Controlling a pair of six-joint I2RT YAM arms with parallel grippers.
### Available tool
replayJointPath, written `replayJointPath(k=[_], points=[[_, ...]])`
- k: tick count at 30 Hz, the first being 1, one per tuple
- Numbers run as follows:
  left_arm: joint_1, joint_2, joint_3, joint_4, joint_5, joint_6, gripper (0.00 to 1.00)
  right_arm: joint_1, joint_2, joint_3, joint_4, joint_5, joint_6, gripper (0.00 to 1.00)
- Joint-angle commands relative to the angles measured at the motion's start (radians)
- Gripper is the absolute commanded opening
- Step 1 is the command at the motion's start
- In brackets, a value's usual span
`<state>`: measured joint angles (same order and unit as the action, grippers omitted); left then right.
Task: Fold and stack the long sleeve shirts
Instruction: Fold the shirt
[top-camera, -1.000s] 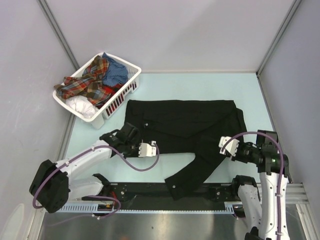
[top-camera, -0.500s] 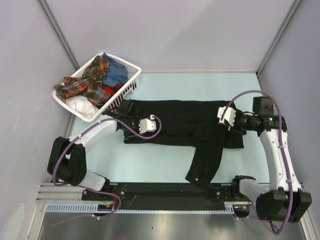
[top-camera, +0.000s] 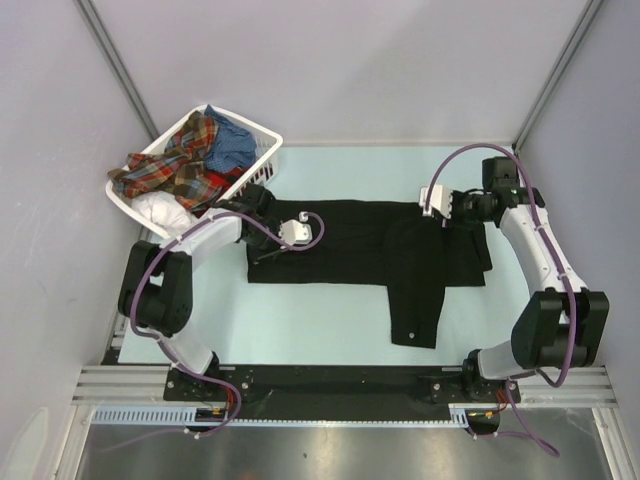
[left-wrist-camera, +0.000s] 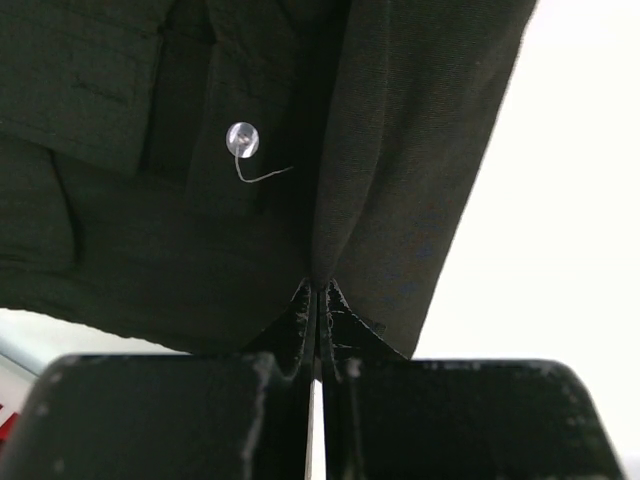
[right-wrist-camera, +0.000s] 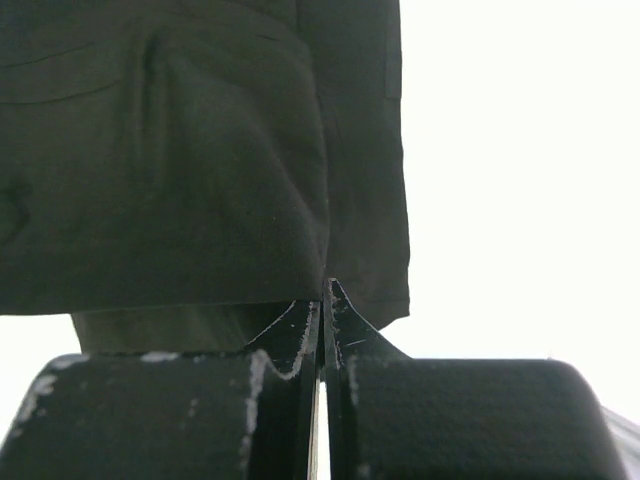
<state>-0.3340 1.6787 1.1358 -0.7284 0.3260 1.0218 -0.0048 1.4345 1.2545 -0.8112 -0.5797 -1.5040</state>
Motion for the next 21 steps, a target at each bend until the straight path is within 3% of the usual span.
replayJointPath(k=[1, 14, 17, 18, 21], points=[[0.019, 0.038, 0.05, 0.014, 0.033, 0.0, 0.01, 0.034, 0.043, 0.019, 0.079, 0.007, -0.053, 0.0], [0.05, 0.079, 0.078, 0.06, 0.001, -0.06, 0.02, 0.063, 0.076, -0.04, 0.239, 0.049, 0.021, 0.0], [0.056, 0.093, 0.091, 0.084, -0.027, -0.091, 0.14, 0.072, 0.086, -0.052, 0.296, 0.081, 0.059, 0.0], [0.064, 0.092, 0.093, 0.09, -0.03, -0.113, 0.32, 0.075, 0.089, -0.052, 0.299, 0.105, 0.065, 0.01], [0.094, 0.05, 0.094, 0.133, -0.041, -0.172, 0.45, 0.081, 0.095, -0.05, 0.317, 0.175, 0.163, 0.32]])
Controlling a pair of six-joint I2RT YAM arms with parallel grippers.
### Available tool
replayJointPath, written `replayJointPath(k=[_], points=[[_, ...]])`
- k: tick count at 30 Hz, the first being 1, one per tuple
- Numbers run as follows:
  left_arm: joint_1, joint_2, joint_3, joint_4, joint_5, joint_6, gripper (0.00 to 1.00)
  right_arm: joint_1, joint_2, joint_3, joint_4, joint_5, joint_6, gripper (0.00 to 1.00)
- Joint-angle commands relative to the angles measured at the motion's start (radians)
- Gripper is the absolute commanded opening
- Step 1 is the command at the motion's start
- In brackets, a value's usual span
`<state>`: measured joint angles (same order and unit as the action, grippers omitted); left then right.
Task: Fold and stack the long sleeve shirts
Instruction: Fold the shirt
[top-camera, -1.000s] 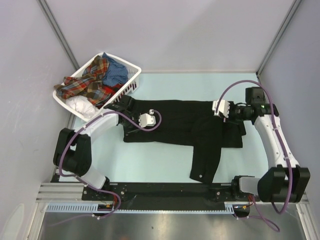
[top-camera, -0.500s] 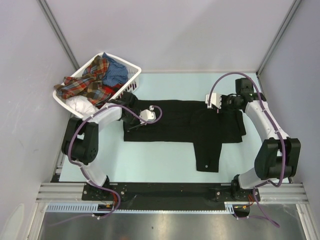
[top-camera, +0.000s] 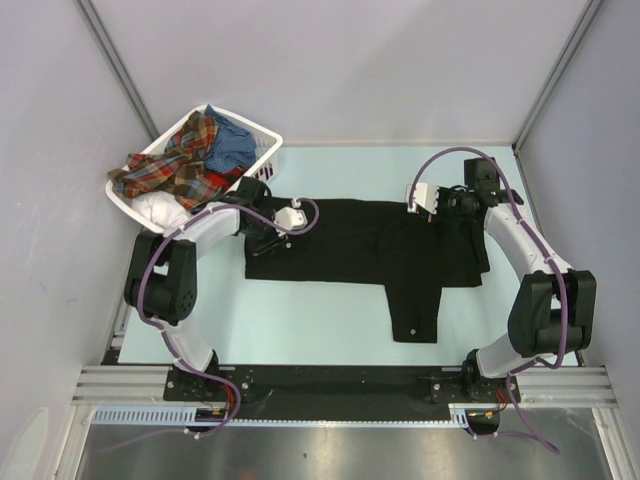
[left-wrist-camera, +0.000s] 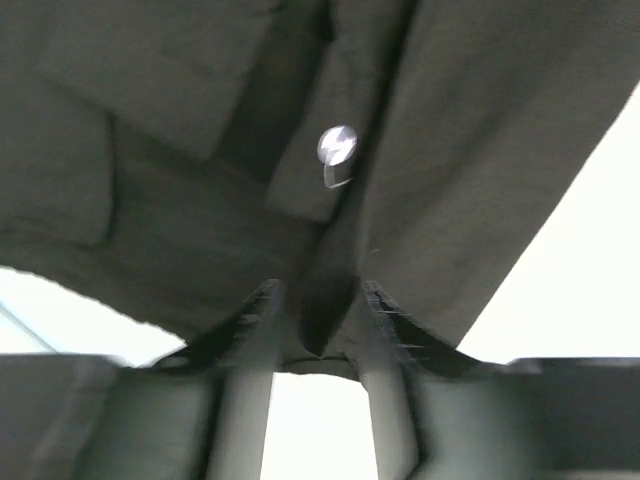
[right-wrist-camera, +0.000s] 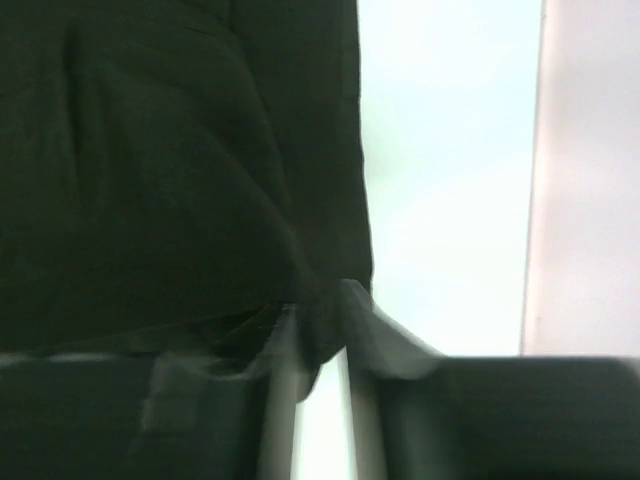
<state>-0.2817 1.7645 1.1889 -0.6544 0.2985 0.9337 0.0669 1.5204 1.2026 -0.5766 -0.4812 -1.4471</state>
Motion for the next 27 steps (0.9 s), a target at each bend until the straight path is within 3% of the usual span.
replayJointPath(k=[1, 5, 6, 7, 12, 16, 20, 21, 27], points=[[0.052, -0.052, 0.041, 0.073, -0.01, -0.098, 0.48, 0.005, 0.007, 0.008, 0.075, 0.096, 0.137, 0.46], [0.07, -0.157, 0.002, 0.07, 0.02, -0.136, 0.56, -0.059, -0.012, 0.018, -0.038, 0.13, 0.227, 0.68], [0.07, -0.199, -0.005, 0.049, 0.062, -0.141, 0.57, -0.087, -0.029, 0.018, -0.066, 0.116, 0.234, 0.8], [0.07, -0.226, -0.011, 0.036, 0.089, -0.148, 0.59, -0.135, -0.038, 0.02, -0.092, 0.101, 0.243, 0.84], [-0.008, -0.35, -0.074, 0.001, 0.188, -0.184, 0.69, -0.255, -0.086, 0.049, -0.29, -0.022, 0.304, 0.88], [-0.037, -0.373, -0.095, 0.012, 0.246, -0.259, 0.72, -0.242, -0.218, -0.012, -0.41, -0.089, 0.277, 0.86], [-0.037, -0.379, -0.113, 0.018, 0.286, -0.32, 0.74, -0.041, -0.33, -0.156, -0.476, -0.013, 0.281, 0.77], [-0.037, -0.382, -0.118, 0.022, 0.292, -0.326, 0.74, 0.064, -0.35, -0.196, -0.47, 0.013, 0.289, 0.73], [-0.033, -0.433, -0.144, 0.022, 0.272, -0.342, 0.82, 0.365, -0.338, -0.382, -0.398, 0.161, 0.378, 0.76]])
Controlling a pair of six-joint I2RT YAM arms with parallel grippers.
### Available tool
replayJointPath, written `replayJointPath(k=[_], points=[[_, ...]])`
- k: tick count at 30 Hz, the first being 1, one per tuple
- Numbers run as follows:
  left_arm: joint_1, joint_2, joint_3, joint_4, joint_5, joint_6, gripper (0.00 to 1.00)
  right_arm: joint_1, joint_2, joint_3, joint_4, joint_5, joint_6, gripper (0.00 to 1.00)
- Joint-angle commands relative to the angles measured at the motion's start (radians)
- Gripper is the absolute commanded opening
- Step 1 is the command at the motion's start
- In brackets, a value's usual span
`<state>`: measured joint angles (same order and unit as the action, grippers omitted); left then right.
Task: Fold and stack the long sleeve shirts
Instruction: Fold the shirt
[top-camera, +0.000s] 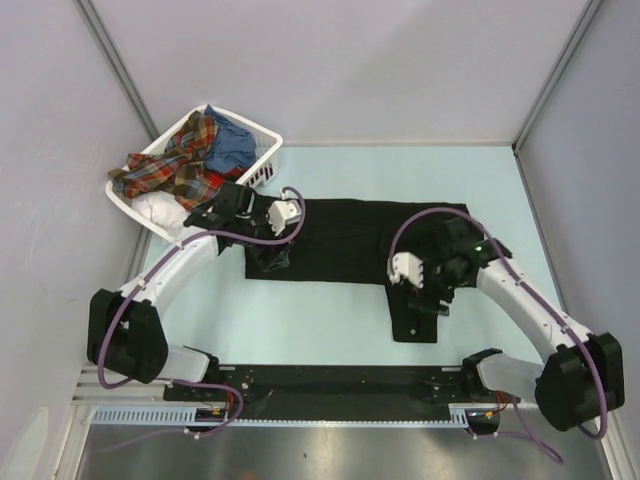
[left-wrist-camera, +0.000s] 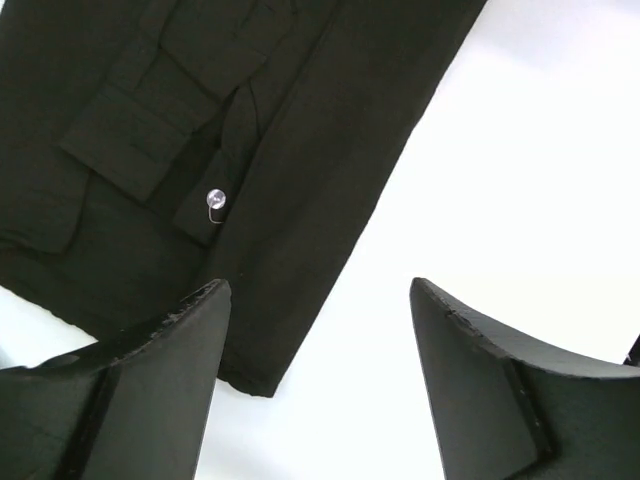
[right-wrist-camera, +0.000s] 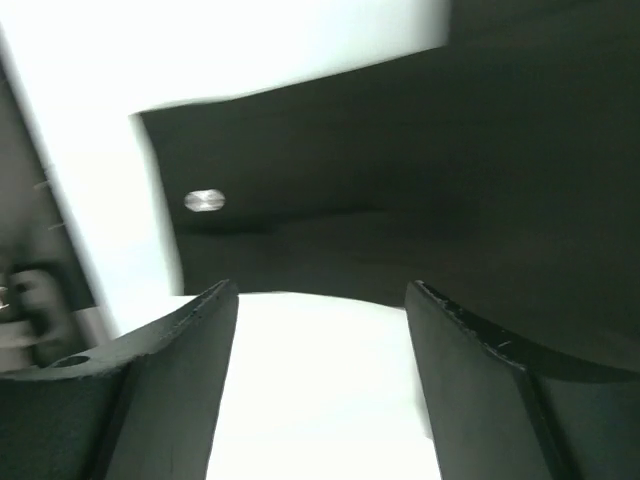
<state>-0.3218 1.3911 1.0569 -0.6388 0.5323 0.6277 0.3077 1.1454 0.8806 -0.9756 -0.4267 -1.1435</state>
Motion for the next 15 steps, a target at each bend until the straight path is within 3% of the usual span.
replayJointPath(k=[1, 2, 10, 13, 15], points=[[0.01, -0.067, -0.017, 0.007, 0.035, -0.037, 0.87, 0.154, 0.059, -0.078, 0.02, 0.127, 0.083, 0.77], [0.016, -0.072, -0.018, 0.004, 0.031, -0.037, 0.92, 0.178, 0.094, -0.084, 0.031, 0.138, 0.105, 0.79], [0.05, -0.098, -0.02, -0.01, 0.023, -0.037, 0.95, 0.298, 0.309, -0.094, 0.164, 0.198, 0.151, 0.78], [0.064, -0.102, -0.018, -0.01, 0.009, -0.036, 0.95, 0.336, 0.361, -0.123, 0.221, 0.226, 0.165, 0.73], [0.073, -0.103, -0.017, -0.012, 0.002, -0.037, 0.95, 0.353, 0.384, -0.141, 0.247, 0.235, 0.179, 0.61]])
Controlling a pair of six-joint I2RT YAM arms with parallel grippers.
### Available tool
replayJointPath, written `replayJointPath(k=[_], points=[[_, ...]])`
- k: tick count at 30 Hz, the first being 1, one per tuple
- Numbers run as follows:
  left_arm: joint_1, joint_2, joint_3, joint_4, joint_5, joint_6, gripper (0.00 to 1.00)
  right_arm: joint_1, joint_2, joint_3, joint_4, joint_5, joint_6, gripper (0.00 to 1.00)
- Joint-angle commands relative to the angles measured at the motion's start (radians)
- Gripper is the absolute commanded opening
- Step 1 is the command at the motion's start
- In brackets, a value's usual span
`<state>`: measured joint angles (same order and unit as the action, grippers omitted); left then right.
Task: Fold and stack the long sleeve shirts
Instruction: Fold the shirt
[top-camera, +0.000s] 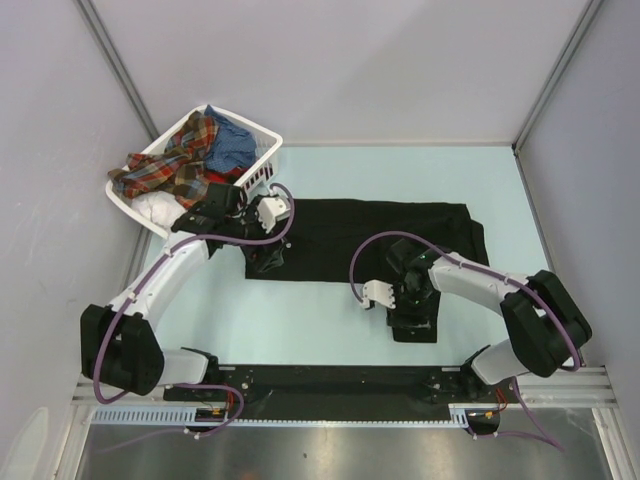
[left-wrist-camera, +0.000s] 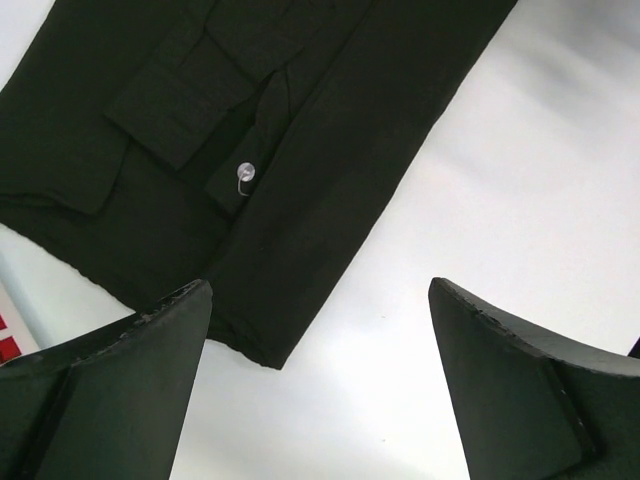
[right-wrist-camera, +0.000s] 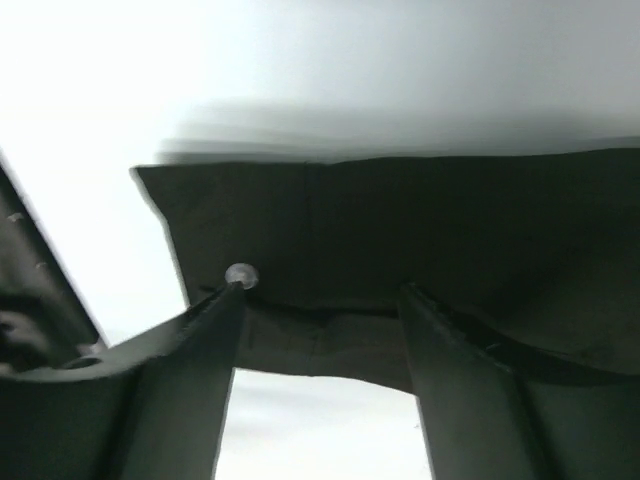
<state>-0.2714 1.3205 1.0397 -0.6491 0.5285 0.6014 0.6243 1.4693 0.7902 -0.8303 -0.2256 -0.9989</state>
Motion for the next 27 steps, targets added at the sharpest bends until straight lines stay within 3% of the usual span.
replayJointPath(k=[1, 2, 5, 9, 16, 23, 27], points=[[0.034, -0.032, 0.003, -0.001, 0.002, -0.008, 0.95, 0.044, 0.065, -0.052, 0.108, 0.032, 0.039, 0.53], [0.038, -0.032, 0.003, -0.001, 0.001, -0.009, 0.95, 0.054, 0.071, -0.052, 0.105, 0.029, 0.046, 0.34], [0.055, -0.027, 0.013, 0.0, 0.002, -0.006, 0.95, 0.043, 0.068, -0.028, 0.102, 0.009, 0.081, 0.0], [0.067, -0.014, 0.028, -0.001, 0.016, -0.012, 0.95, -0.058, 0.036, 0.105, 0.001, -0.11, 0.085, 0.0], [0.075, -0.018, 0.025, -0.004, 0.033, -0.008, 0.95, -0.262, 0.04, 0.513, -0.161, -0.291, 0.063, 0.0], [0.123, 0.008, 0.045, 0.011, 0.068, -0.048, 0.98, -0.348, 0.224, 0.904, -0.187, -0.285, 0.003, 0.0], [0.164, 0.003, 0.054, 0.011, 0.082, -0.064, 0.99, -0.365, 0.341, 1.094, -0.182, -0.307, 0.075, 0.0]])
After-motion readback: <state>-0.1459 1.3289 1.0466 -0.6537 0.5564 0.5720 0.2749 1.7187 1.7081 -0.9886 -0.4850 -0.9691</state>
